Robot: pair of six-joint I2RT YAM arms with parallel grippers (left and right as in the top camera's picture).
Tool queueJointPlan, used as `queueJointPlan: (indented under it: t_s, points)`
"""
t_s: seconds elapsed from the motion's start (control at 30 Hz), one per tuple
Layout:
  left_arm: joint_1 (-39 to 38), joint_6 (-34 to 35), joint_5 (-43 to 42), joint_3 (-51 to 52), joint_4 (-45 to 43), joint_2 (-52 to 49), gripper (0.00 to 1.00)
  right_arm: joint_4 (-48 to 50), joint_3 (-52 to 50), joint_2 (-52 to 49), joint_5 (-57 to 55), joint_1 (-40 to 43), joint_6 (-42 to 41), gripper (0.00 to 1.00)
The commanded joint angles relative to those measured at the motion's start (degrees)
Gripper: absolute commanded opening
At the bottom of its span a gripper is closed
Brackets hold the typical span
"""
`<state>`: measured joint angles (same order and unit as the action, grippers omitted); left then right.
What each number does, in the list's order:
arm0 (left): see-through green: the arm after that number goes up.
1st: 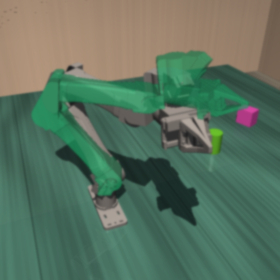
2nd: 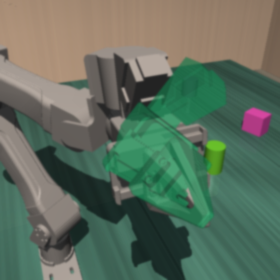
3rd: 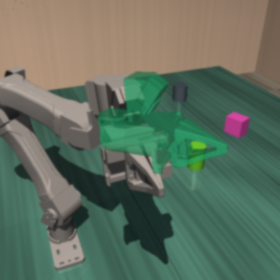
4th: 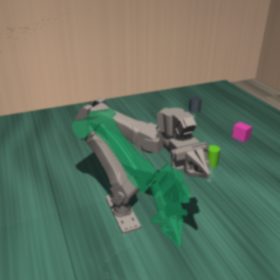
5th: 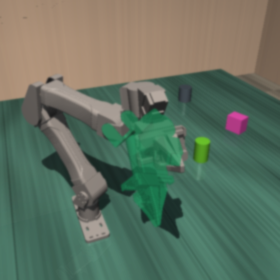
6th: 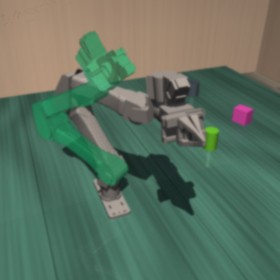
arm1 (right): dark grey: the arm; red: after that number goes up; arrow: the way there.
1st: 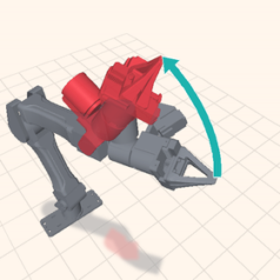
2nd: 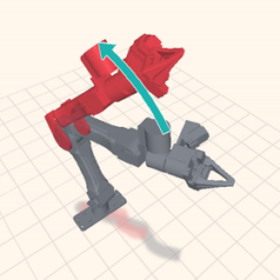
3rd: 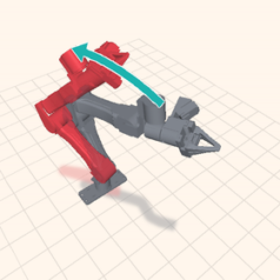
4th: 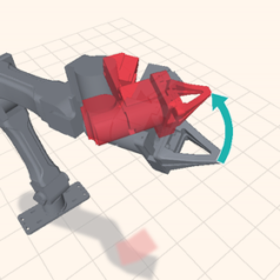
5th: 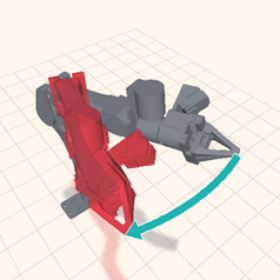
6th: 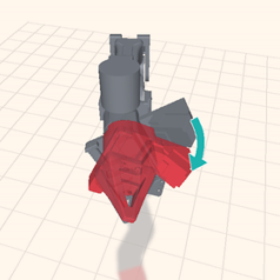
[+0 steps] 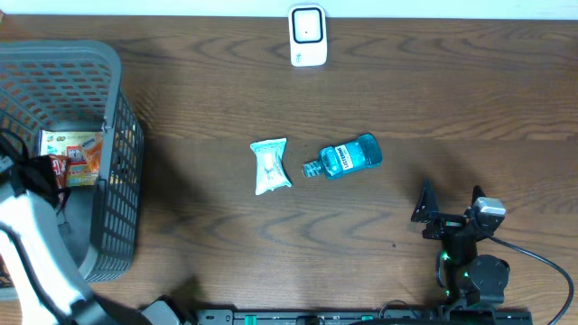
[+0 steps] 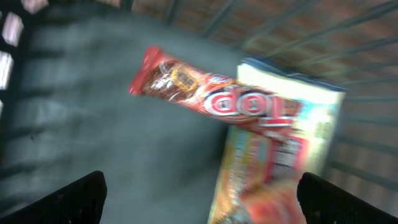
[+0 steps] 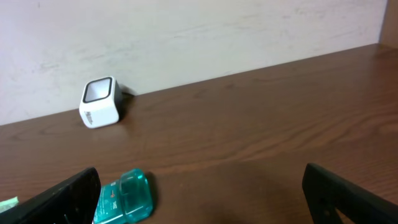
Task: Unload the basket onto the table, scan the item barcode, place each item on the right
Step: 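Release the wipes pack on the table and withdraw the left gripper, then reach into the basket and grasp the red TOP chocolate bar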
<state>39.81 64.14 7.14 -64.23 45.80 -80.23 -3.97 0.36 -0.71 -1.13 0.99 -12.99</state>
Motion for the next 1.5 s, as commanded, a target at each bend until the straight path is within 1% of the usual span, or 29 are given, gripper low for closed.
queueJointPlan:
  t_s: [0.0, 0.13, 0.37, 0.57, 0.93, 1.03, 1.07, 1.1, 1.13, 1.17, 1.23, 1.27, 1.3, 1.33, 1.47]
  points:
    - [0.3, 5.6, -0.7, -0.4, -1.3, -5.7, 0.98, -0.2, 0.0, 0.3, -0.2, 0.1, -0.1, 0.99]
    - [0.4, 5.6, -0.5, -0.4, -5.5, -10.8, 0.98, -0.2, 0.0, 0.3, -0.2, 0.1, -0.1, 0.99]
    - [1.1, 6.1, 0.0, -0.4, -11.7, -15.8, 0.98, -0.2, 0.0, 0.3, -0.2, 0.1, -0.1, 0.99]
    - [1.4, 9.7, 2.8, -0.4, -12.4, -19.3, 0.98, -0.2, 0.0, 0.3, -0.2, 0.1, -0.1, 0.99]
    - [1.4, 10.8, 3.2, -0.3, -13.1, -22.6, 0.98, -0.2, 0.0, 0.3, -0.2, 0.1, 0.0, 0.99]
    - [1.4, 10.8, 5.1, -0.2, -13.1, -22.6, 0.98, -0.2, 0.0, 0.3, -0.2, 0.1, -0.1, 0.99]
    - [1.4, 10.7, 6.1, -0.1, -13.0, -22.6, 0.99, -0.2, 0.0, 0.3, -0.2, 0.1, -0.1, 0.99]
    - [1.4, 10.5, 6.8, -0.1, -12.6, -22.6, 0.9, -0.2, 0.0, 0.3, -0.2, 0.1, -0.1, 0.99]
    - [1.4, 10.4, 7.6, -0.1, -11.9, -22.6, 0.76, -0.2, 0.0, 0.3, -0.2, 0.1, -0.1, 0.99]
    - [1.4, 10.1, 8.0, -0.1, -11.5, -22.6, 0.57, -0.2, 0.0, 0.3, -0.2, 0.1, -0.1, 0.99]
    - [1.4, 9.4, 8.0, -0.1, -10.9, -22.6, 0.34, -0.2, 0.0, 0.3, -0.2, 0.1, -0.1, 0.99]
    - [1.4, 9.0, 7.9, -0.1, -10.7, -22.6, 0.2, -0.2, 0.0, 0.3, -0.2, 0.1, -0.1, 0.99]
    - [1.4, 8.3, 7.8, -0.1, -10.6, -22.5, 0.09, -0.2, 0.0, 0.3, -0.2, 0.1, -0.1, 0.99]
    - [1.4, 7.6, 7.7, -0.1, -10.5, -22.2, 0.07, -0.2, 0.0, 0.3, -0.2, 0.1, -0.1, 0.99]
    - [1.4, 7.5, 7.5, -0.1, -8.6, -20.2, 0.07, -0.2, 0.0, 0.3, -0.2, 0.1, 0.0, 0.99]
